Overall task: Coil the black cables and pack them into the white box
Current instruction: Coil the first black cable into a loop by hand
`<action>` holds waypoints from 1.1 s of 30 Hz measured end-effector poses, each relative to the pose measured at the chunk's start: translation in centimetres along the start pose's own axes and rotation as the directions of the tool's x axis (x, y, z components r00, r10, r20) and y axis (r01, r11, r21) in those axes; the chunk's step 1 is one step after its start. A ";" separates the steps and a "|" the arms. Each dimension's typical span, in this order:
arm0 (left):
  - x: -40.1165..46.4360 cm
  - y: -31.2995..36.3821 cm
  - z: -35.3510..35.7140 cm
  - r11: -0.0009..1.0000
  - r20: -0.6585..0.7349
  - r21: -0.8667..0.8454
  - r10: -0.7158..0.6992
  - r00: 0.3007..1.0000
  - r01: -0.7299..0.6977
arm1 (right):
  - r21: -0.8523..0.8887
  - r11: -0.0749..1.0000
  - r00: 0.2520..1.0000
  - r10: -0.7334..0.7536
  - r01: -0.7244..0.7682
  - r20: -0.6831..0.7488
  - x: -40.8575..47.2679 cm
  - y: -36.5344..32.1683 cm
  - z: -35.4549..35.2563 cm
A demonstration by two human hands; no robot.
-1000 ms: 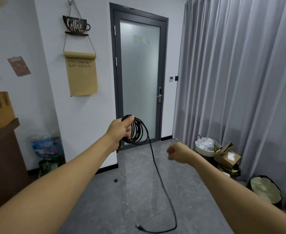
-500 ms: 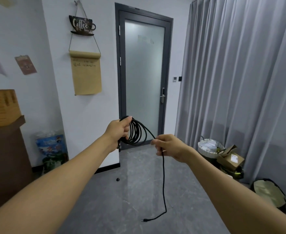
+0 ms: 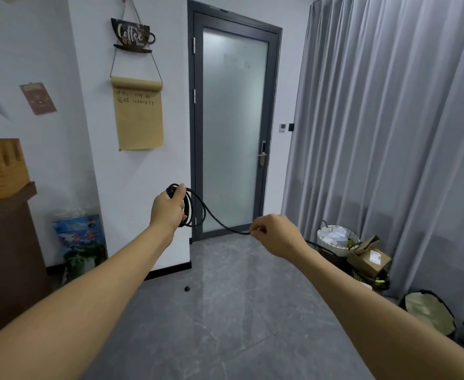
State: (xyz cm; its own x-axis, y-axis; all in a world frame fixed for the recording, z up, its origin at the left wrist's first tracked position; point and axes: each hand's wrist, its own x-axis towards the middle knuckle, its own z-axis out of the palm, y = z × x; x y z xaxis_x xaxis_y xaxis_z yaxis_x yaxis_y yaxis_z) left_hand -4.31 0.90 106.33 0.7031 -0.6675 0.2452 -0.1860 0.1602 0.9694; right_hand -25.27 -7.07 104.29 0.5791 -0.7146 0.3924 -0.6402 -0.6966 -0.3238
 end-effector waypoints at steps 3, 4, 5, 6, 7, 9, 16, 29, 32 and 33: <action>-0.6 0.0 0.9 0.991 0.087 0.104 0.079 0.993 -0.088 | -0.012 0.986 0.981 -0.165 0.167 0.105 0.4 -2.5 -0.5; -0.8 0.0 1.1 0.984 0.120 0.139 0.094 0.988 -0.110 | 0.027 0.980 0.973 -0.201 0.199 0.116 0.5 -3.2 -0.7; -0.9 -0.2 1.3 0.976 0.150 0.177 0.098 0.984 -0.124 | 0.081 0.973 0.967 -0.226 0.218 0.116 0.7 -3.8 -1.0; -1.0 -0.3 1.4 0.970 0.182 0.207 0.094 0.979 -0.132 | 0.140 0.964 0.965 -0.240 0.224 0.108 0.8 -4.3 -1.2; -1.2 -0.4 1.6 0.966 0.214 0.221 0.085 0.973 -0.133 | 0.199 0.955 0.966 -0.242 0.219 0.097 0.9 -4.8 -1.5; -1.6 -0.5 1.9 0.965 0.279 0.230 0.059 0.959 -0.126 | 0.304 0.933 0.973 -0.221 0.190 0.069 1.1 -5.5 -2.0; -3.9 0.7 2.9 0.996 0.459 -0.020 -0.064 0.886 0.082 | 0.481 0.868 0.992 -0.118 0.124 -0.043 1.8 -5.5 -1.9; -3.8 -0.2 2.2 0.982 0.634 -0.089 -0.072 0.770 0.165 | 0.555 0.830 0.990 0.119 -0.059 -0.074 2.4 -2.4 -1.5; -3.1 -0.5 2.0 0.984 0.540 -0.091 -0.078 0.838 0.151 | 0.530 0.842 0.981 0.175 -0.104 -0.084 2.2 -0.9 -1.2; -2.9 -0.6 1.9 0.983 0.506 -0.104 -0.080 0.859 0.153 | 0.531 0.838 0.976 0.199 -0.122 -0.089 2.2 -0.4 -1.1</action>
State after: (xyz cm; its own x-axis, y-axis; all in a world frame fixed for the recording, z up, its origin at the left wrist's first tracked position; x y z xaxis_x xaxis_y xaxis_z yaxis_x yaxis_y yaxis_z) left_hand -7.54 1.34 104.98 0.2709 -0.9541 0.1274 -0.0040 0.1312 0.9913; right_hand -24.29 -8.25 106.21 0.3934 -0.8302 0.3949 -0.3393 -0.5303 -0.7769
